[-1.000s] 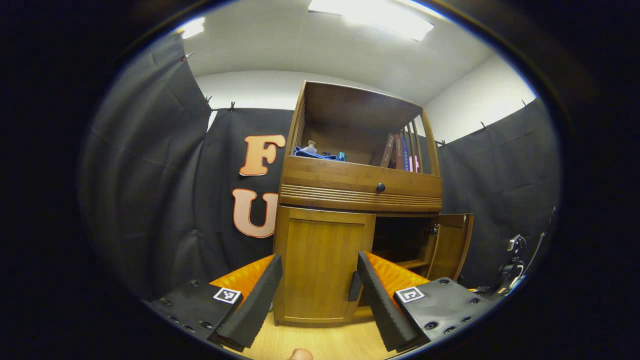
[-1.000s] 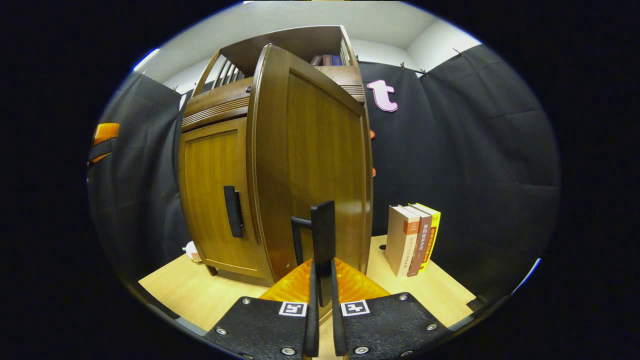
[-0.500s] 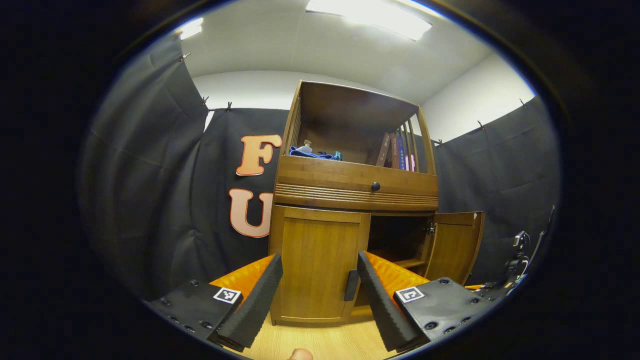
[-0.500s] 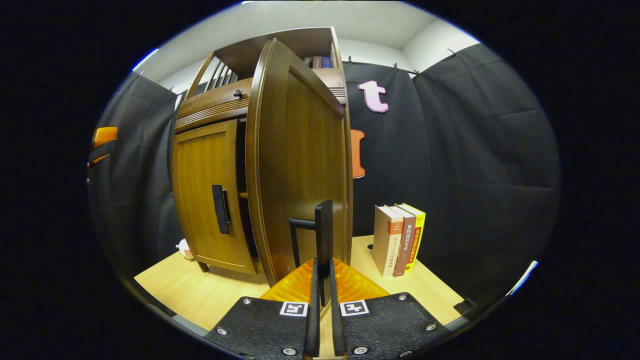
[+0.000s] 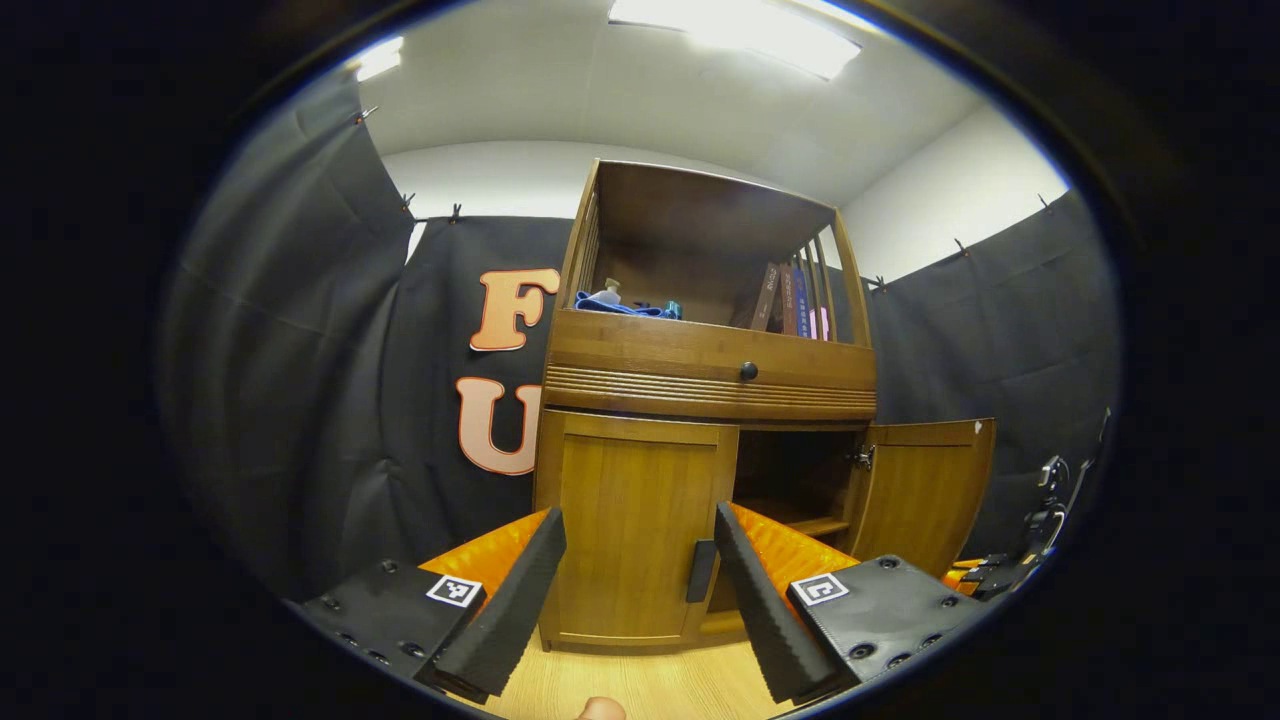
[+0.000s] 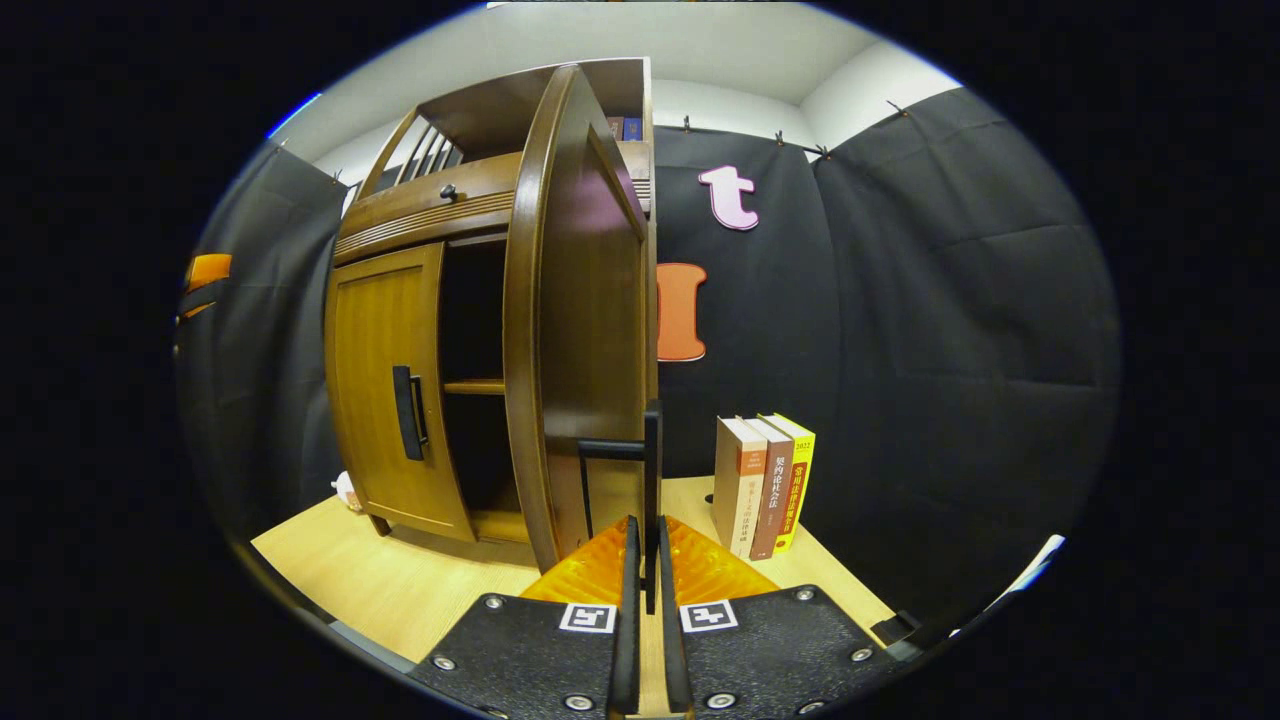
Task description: Open the right door of the double-door shoe cabinet with the right hand, and open the left door with the left hand.
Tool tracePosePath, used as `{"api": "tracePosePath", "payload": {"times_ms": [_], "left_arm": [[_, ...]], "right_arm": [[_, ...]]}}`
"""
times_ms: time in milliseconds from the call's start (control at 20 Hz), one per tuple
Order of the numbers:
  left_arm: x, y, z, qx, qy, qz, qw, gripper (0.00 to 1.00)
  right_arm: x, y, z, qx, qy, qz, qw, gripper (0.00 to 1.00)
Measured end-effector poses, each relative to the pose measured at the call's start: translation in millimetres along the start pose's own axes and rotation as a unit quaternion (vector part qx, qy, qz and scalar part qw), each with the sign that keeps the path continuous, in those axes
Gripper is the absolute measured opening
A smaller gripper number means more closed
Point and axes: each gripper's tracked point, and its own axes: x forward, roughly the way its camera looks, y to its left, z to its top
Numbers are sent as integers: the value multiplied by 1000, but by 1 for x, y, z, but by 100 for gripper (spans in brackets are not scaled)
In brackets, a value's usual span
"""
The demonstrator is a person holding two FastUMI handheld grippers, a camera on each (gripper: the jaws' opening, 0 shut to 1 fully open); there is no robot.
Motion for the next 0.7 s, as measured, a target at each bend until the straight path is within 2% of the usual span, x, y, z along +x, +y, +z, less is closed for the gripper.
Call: {"api": "tracePosePath", "payload": {"times_ms": [100, 200, 450, 550, 600, 700], "left_arm": [[1, 0, -2, 1, 1, 2, 1000, 99], [1, -3, -1, 4, 1, 4, 1000, 97], [4, -15, -1, 8, 1, -1, 1000, 94], [6, -20, -2, 11, 3, -3, 1000, 94], [7, -23, -2, 13, 3, -4, 1000, 99], [10, -30, -5, 14, 4, -7, 1000, 94]], "right_arm": [[1, -13, 0, 1, 0, -1, 1000, 9], [4, -27, -1, 10, 0, 0, 1000, 5], [2, -60, -4, 47, -7, 33, 998, 3], [5, -67, -3, 39, -6, 45, 998, 4], [6, -69, -4, 39, -6, 51, 998, 3], [7, -72, -4, 38, -5, 61, 997, 4]]}}
